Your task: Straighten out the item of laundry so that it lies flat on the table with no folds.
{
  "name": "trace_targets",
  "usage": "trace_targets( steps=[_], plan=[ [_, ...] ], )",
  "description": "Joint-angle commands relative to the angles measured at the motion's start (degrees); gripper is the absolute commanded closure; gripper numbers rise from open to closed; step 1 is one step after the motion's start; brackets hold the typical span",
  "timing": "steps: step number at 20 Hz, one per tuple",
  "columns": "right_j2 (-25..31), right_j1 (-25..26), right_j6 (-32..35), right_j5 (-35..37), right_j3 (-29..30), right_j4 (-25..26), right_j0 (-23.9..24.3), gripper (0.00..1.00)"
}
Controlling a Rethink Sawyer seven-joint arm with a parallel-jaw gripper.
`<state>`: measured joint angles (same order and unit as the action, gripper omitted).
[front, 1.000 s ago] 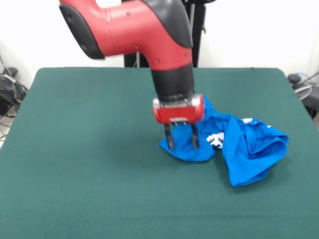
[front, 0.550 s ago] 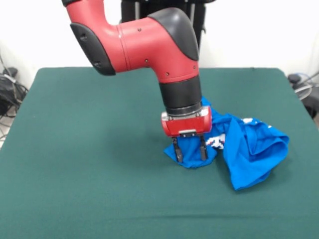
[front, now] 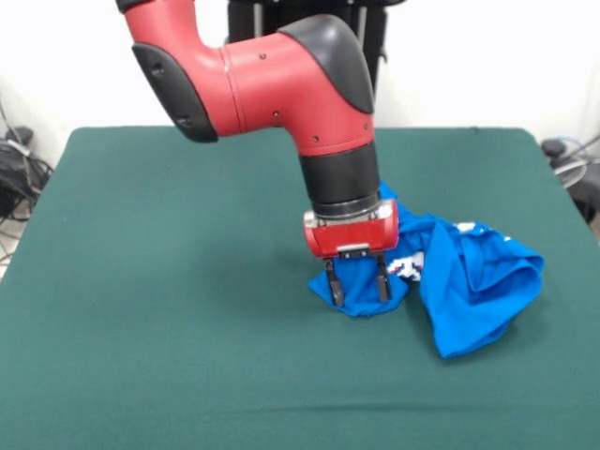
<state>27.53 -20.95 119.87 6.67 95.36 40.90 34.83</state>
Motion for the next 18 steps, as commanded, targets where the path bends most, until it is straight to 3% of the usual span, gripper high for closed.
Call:
trace_targets(
  steps=[1, 7, 8, 18],
  plan=[
    [0.22, 11.73, -8.39, 3.56, -8.62, 7.56, -1.45, 0.0],
    [1.09, 11.55, -8.82, 5.06, -9.48, 7.86, -1.29, 0.0],
    [0.68, 11.36, -8.25, 5.14, -9.5, 7.73, -1.62, 1.0],
    [-1.14, 10.53, -5.81, 4.23, -9.41, 8.13, -3.24, 1.0]
  ],
)
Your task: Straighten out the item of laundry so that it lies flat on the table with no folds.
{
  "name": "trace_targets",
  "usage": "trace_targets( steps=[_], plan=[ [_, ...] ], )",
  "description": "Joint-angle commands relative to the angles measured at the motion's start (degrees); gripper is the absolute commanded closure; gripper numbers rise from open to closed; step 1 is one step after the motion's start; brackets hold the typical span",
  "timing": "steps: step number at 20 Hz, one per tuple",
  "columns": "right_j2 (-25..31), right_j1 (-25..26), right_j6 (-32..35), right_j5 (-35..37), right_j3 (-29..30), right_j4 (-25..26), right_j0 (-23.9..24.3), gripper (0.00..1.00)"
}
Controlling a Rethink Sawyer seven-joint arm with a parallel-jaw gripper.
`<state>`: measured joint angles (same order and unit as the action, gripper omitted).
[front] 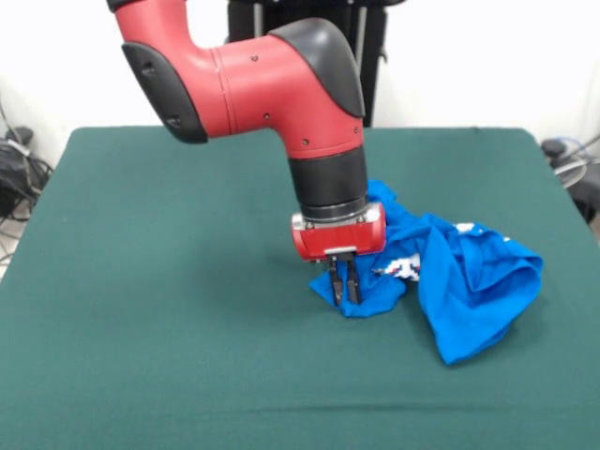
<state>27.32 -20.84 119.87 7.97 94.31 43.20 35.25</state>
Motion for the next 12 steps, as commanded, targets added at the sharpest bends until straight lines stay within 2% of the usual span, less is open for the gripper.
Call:
trace_targets(
  steps=[1, 12],
  plan=[
    [-1.28, 10.26, -5.5, 2.75, -8.37, 5.88, -3.96, 1.0],
    [-4.03, 8.64, -5.14, 4.59, -10.07, 5.57, -7.03, 1.0]
  ],
)
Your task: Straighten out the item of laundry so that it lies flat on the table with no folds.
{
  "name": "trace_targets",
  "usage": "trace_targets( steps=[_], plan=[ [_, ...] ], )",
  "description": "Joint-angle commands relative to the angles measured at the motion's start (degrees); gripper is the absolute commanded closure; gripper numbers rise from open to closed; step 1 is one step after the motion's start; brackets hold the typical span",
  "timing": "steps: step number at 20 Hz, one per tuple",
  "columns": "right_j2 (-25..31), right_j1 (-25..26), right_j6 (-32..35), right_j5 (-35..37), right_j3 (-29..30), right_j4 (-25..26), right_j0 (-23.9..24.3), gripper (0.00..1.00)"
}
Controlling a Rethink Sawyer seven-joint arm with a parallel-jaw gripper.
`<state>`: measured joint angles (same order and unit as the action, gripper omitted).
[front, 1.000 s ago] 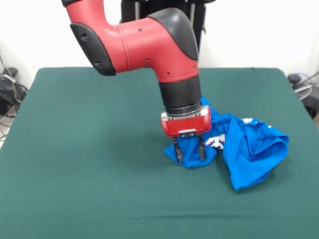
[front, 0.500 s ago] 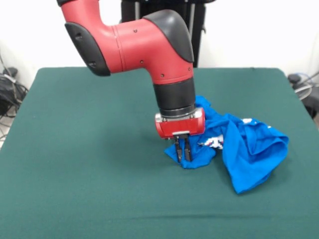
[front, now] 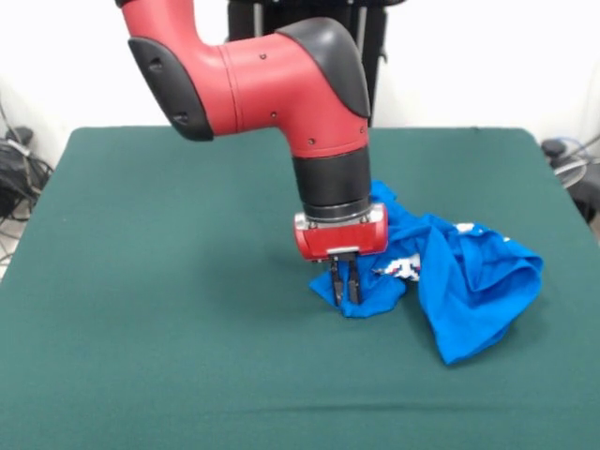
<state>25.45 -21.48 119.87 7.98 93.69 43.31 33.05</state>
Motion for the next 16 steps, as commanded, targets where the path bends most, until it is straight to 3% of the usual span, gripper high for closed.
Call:
trace_targets(
  steps=[1, 4, 8, 16],
  plan=[
    [-2.54, 9.12, -4.93, 4.57, -9.48, 5.28, -5.1, 1.0],
    [-3.89, 7.9, -4.78, 5.49, -9.75, 4.99, -5.86, 1.0],
    [-2.43, 2.74, -10.76, 13.5, -9.46, 3.43, -3.95, 1.0],
    [2.42, -15.66, -24.11, 30.92, -4.32, -1.48, 3.88, 1.0]
  ],
)
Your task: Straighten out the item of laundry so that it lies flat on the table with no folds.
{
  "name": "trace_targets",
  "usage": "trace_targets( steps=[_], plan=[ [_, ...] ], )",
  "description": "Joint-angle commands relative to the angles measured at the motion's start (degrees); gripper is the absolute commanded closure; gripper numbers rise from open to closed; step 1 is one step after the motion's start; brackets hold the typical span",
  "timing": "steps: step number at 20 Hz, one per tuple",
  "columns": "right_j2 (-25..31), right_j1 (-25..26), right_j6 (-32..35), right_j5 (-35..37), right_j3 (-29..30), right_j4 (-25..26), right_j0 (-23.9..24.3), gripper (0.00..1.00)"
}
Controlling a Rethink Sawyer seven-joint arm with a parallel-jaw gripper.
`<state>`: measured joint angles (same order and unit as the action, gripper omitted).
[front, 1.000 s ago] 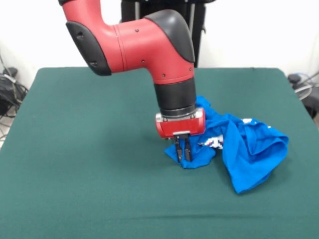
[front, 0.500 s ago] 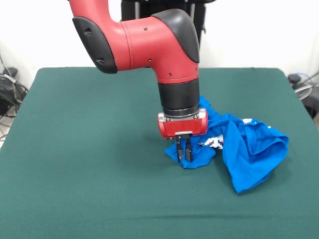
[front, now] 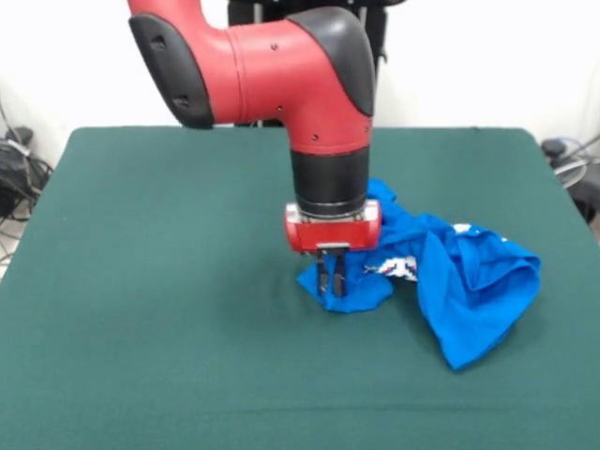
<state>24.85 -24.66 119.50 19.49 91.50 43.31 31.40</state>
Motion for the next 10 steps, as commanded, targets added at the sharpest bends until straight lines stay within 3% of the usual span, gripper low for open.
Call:
trace_targets(
  steps=[1, 6, 10],
  plan=[
    [3.63, -13.72, -25.29, 21.51, -2.49, -1.9, 6.25, 1.0],
    [7.49, -15.47, -32.13, 28.16, -4.19, -3.54, 10.44, 1.0],
    [8.73, -16.04, -34.39, 29.06, -3.86, -4.21, 12.25, 1.0]
  ],
)
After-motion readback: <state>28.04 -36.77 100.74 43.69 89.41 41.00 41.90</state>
